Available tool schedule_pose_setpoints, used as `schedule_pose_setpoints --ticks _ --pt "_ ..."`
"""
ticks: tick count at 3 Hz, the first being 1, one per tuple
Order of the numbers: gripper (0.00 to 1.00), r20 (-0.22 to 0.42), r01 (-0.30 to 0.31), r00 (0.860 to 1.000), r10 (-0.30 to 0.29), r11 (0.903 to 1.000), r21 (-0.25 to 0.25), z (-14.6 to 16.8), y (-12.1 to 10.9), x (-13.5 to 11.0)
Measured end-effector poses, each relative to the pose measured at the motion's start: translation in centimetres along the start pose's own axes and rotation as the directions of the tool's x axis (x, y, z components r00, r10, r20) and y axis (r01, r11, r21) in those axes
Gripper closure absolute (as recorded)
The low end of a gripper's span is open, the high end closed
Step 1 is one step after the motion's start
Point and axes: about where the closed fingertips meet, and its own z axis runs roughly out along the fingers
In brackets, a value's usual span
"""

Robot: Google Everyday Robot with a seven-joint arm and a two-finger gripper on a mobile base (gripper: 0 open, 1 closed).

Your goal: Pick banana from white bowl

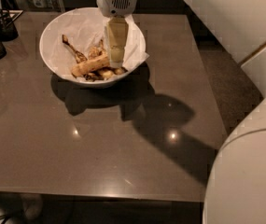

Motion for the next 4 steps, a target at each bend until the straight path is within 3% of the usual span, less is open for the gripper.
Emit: schedule_pose_setpoints --ticks 2,3,4 --pt "0.0 0.013 -0.066 0.998 0.065 0.9978 0.012 1.6 -0.3 0.5" --pt "0.08 0.009 -0.076 0.997 0.076 0.9971 -0.002 2.4 -0.4 0.4" --pt "0.25 0.0 -0.073 0.997 0.073 0.9973 -0.009 3.1 -0.5 0.5"
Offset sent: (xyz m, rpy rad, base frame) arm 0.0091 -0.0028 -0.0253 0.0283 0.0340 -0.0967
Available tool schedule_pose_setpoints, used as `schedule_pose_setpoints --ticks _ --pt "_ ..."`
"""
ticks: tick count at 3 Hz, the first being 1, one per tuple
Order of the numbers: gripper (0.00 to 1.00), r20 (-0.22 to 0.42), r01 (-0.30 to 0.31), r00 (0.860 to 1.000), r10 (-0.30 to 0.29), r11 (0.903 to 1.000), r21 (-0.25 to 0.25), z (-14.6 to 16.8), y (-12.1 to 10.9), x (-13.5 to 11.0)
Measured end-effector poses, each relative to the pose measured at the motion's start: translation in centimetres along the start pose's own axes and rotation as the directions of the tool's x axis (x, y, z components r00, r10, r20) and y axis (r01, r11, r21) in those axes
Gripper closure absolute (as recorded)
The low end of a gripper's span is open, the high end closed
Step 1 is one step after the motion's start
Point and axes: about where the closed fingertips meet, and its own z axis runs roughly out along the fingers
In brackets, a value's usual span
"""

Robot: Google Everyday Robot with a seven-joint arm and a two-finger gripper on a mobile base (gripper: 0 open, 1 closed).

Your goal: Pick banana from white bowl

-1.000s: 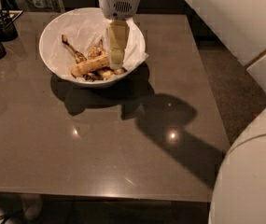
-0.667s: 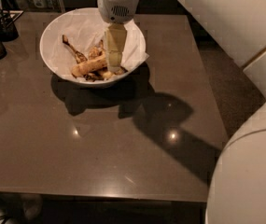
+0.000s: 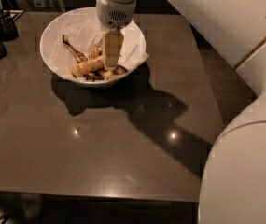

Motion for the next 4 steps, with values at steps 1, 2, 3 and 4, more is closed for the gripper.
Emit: schedule_pose_setpoints --ticks 1,2,3,4 --pt "0.43 -0.011 0.004 1.0 -0.004 1.0 -0.007 0.7 -0.1 0.2" --pt "0.41 -0.023 0.019 1.0 -0.019 0.9997 -0.017 1.4 -0.4 0.0" --pt "0.38 -0.039 0.046 0.998 -0.047 0.9983 -0.037 2.4 -0.4 -0.5" --pt "0.39 -0.049 0.072 0.996 -0.075 0.9958 -0.057 3.4 -0.4 -1.3"
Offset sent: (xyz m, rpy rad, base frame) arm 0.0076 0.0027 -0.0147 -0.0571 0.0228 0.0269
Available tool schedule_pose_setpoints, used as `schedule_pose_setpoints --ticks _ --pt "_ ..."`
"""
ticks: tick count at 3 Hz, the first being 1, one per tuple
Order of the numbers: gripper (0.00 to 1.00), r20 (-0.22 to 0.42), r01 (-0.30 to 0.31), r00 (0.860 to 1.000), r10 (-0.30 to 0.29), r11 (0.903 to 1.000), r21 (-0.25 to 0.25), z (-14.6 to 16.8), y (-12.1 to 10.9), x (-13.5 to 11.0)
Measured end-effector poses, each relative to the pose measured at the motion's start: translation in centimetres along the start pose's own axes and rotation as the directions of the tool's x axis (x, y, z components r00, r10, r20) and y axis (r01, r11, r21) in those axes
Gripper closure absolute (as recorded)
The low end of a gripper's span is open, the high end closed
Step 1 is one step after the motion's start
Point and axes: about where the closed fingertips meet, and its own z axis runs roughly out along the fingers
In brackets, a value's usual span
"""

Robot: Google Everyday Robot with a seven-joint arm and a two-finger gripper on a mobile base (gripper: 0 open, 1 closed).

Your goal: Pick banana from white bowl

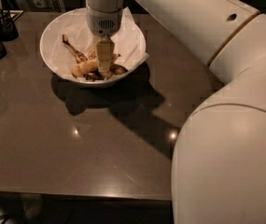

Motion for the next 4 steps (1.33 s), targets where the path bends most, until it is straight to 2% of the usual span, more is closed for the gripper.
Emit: schedule_pose_setpoints --ticks 1,2,3,4 --pt "0.38 -0.007 0.02 1.0 -0.02 0.9996 -0.018 0.9 -0.1 -0.5" --pt "0.32 -0.006 0.031 1.0 -0.031 0.999 -0.032 1.6 -0.1 -0.8" --pt "0.48 0.001 0.037 0.999 -0.037 0.9981 -0.049 2.4 0.0 -0.7" --pt "0.71 0.009 0.058 0.998 -0.057 0.9978 -0.033 2.3 0.1 -0.9"
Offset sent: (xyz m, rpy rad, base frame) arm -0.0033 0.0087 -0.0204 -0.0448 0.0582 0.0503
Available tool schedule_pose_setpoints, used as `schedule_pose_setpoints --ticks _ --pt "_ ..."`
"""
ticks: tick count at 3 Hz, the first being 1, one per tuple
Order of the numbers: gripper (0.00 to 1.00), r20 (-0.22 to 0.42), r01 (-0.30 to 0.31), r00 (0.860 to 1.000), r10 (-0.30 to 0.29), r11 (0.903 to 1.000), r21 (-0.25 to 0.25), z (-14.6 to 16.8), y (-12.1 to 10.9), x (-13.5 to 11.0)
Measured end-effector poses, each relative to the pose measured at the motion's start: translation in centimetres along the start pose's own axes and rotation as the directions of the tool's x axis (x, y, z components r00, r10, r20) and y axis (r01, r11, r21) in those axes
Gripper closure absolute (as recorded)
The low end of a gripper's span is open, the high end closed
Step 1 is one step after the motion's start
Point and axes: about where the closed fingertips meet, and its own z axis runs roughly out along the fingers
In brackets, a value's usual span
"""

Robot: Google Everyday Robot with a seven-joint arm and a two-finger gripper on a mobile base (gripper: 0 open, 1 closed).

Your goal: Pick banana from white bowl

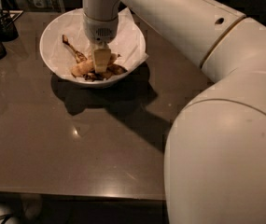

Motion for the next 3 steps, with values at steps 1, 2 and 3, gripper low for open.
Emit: schedule_pose_setpoints --ticks 1,2,3 --pt "0.95 -0.01 0.024 1.0 -0.023 0.9993 0.03 -0.7 0.2 -0.4" --pt "1.0 0.02 0.002 1.0 -0.003 0.9987 0.051 -1.2 0.3 0.1" --pt "1.0 0.117 -0.044 0.993 0.028 0.9895 0.137 -4.6 1.9 1.1"
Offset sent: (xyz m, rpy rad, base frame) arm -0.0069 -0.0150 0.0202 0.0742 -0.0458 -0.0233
